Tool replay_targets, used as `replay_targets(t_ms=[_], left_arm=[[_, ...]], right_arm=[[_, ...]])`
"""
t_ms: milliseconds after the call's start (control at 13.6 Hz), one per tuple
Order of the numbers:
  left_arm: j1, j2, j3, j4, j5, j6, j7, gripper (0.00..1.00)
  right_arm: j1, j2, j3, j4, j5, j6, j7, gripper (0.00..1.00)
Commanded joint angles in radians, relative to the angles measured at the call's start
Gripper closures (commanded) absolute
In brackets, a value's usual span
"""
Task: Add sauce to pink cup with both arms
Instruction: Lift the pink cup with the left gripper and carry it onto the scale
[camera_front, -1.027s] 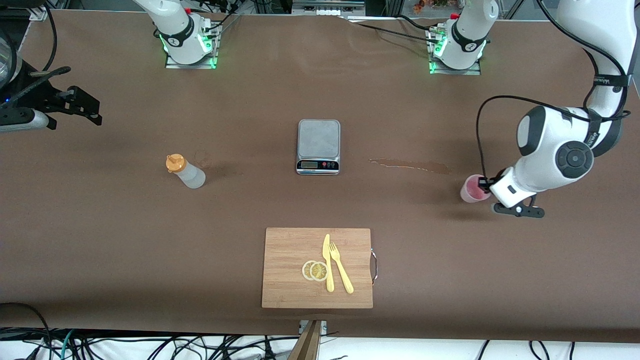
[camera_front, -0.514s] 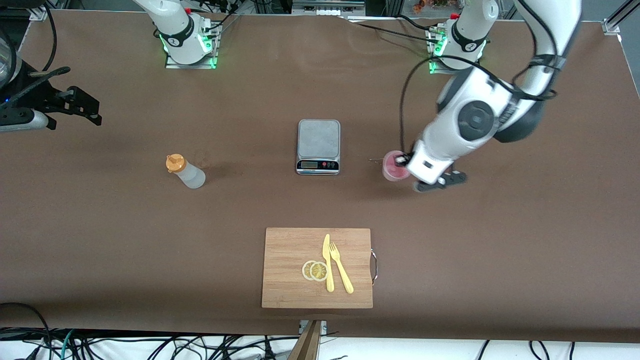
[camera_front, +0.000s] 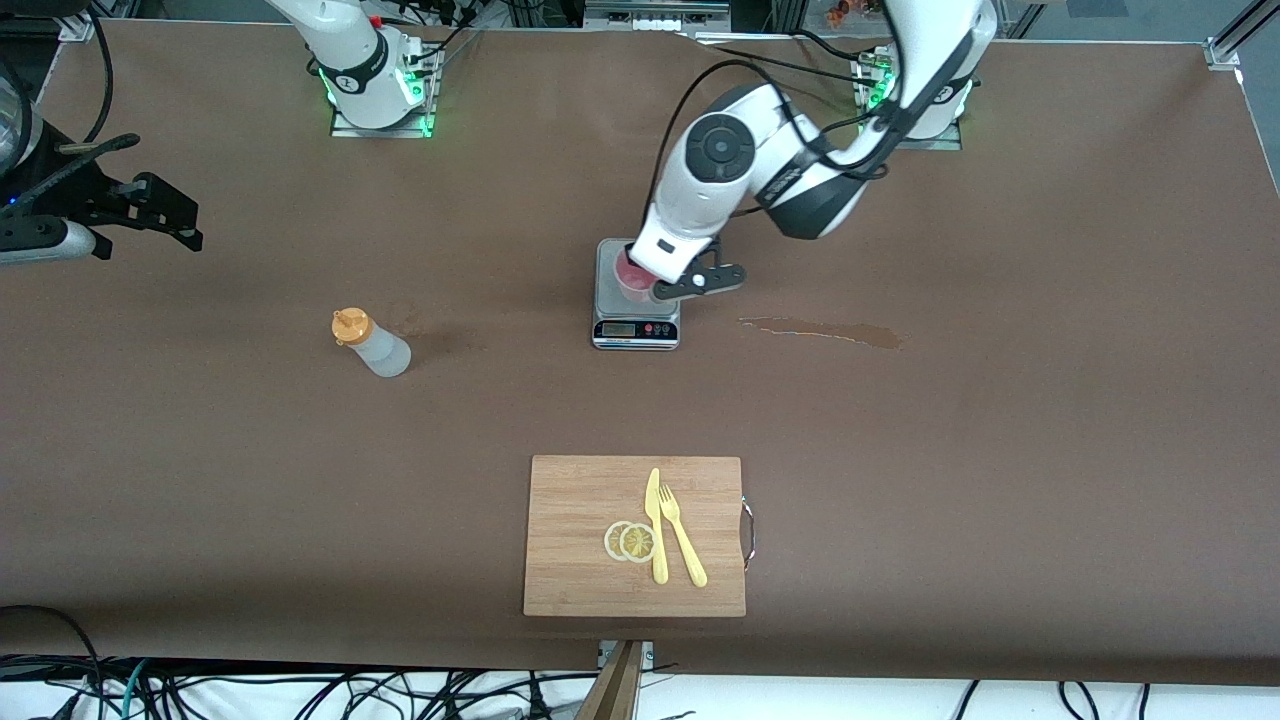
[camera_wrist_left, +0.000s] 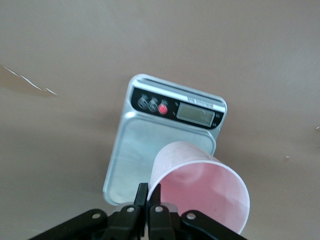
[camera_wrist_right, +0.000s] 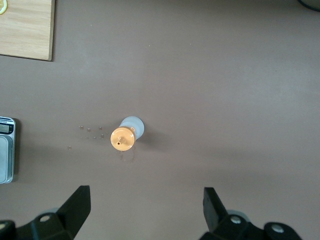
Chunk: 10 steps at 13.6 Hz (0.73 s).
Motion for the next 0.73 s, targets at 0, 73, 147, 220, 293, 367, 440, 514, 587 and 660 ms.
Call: replay_targets(t_ms=[0,73,147,220,293,367,440,514,587,660], left_arm=[[-0.034,0.055,0.016,0.027,0.086,0.013,-0.076,1.00],[-0.039,0.062,0.016,0.027,0.117,0.013,-0.100,1.00],[-0.040,0.068,0.014,0.027,0.128,0.013,-0.111,1.00],[-0.045,0.069,0.014,0.021,0.128,0.011,-0.113,1.00],[-0.055,0.069,0.016,0.016,0.128,0.010,-0.113,1.00],[-0.057,0.071,0.016,0.014,0.128,0.008,-0.113,1.00],[-0.057,0.071,0.014,0.013,0.128,0.002,-0.113,1.00],[-0.057,0.071,0.014,0.013,0.129,0.001,-0.113,1.00],[-0.057,0.071,0.014,0.013,0.129,0.001,-0.113,1.00],[-0.055,0.069,0.014,0.013,0.129,-0.001,-0.113,0.97]], right_arm=[[-0.005,0.002,0.002,0.013,0.014,-0.005,0.012,0.00],[-0.005,0.002,0.002,0.014,0.014,-0.005,0.013,0.00],[-0.005,0.003,0.002,0.014,0.014,-0.005,0.013,0.00],[-0.005,0.003,0.002,0.013,0.014,-0.005,0.013,0.00],[-0.005,0.003,0.002,0.014,0.014,-0.003,0.013,0.00],[-0.005,0.002,0.002,0.013,0.014,-0.003,0.013,0.00],[-0.005,0.002,0.002,0.014,0.014,-0.003,0.012,0.00],[-0.005,0.003,0.002,0.013,0.014,-0.003,0.013,0.00],[-0.005,0.002,0.002,0.013,0.014,-0.003,0.013,0.00],[-0.005,0.003,0.002,0.014,0.014,-0.003,0.013,0.00]])
